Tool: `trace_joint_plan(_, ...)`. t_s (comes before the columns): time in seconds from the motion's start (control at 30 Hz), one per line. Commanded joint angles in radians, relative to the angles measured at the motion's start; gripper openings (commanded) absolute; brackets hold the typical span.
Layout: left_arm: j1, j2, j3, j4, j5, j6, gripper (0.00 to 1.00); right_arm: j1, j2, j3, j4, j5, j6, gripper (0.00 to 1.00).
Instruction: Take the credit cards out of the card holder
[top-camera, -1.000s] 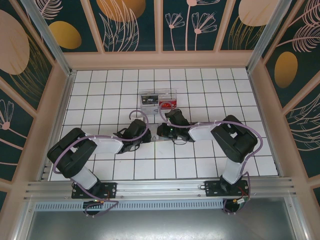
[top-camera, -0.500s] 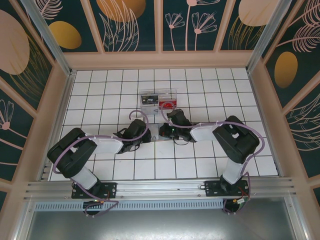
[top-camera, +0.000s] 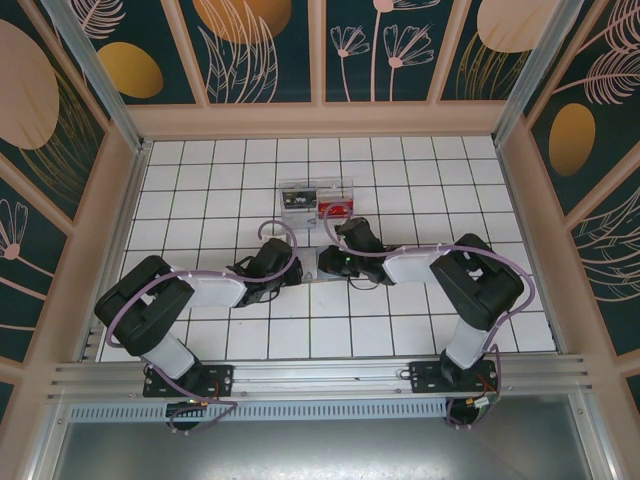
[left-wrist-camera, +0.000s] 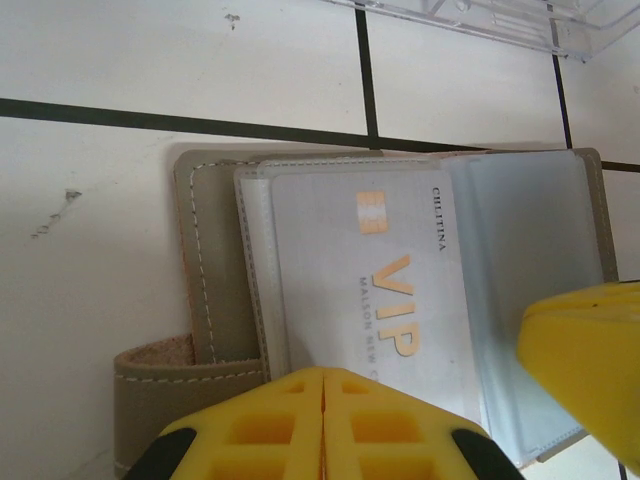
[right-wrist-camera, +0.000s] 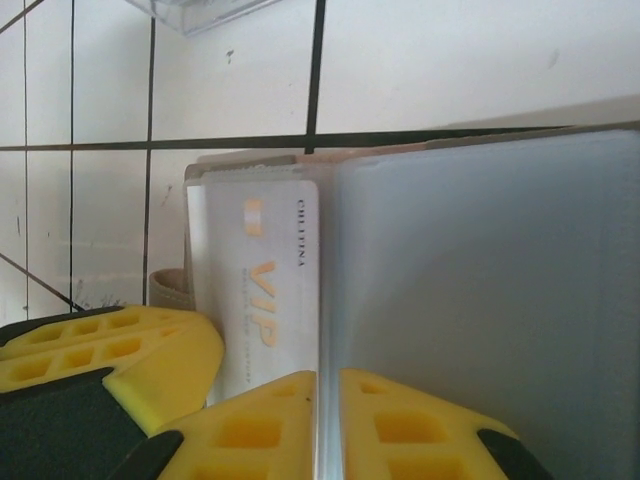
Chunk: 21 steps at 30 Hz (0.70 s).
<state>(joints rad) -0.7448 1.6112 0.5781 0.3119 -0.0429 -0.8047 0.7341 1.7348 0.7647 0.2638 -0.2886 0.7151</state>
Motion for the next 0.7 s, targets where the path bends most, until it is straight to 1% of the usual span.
trace_joint_plan(0.0,0.005,0.025,0.004,-0.021,0.023,-0.011,0.09,0.014,0.005,0.04,-0.014,0.012,-0.022,0.17)
trace_joint_plan(0.43,0.004,0.024,0.006,-0.025,0.025,-0.011,0.09,0.018,0.058,0.053,-0.015,0.016,-0.029,0.18)
trace_joint_plan(0.67,0.004,0.023,0.005,-0.022,0.028,-0.013,0.1,0.03,0.074,0.058,0.006,-0.018,-0.023,0.18)
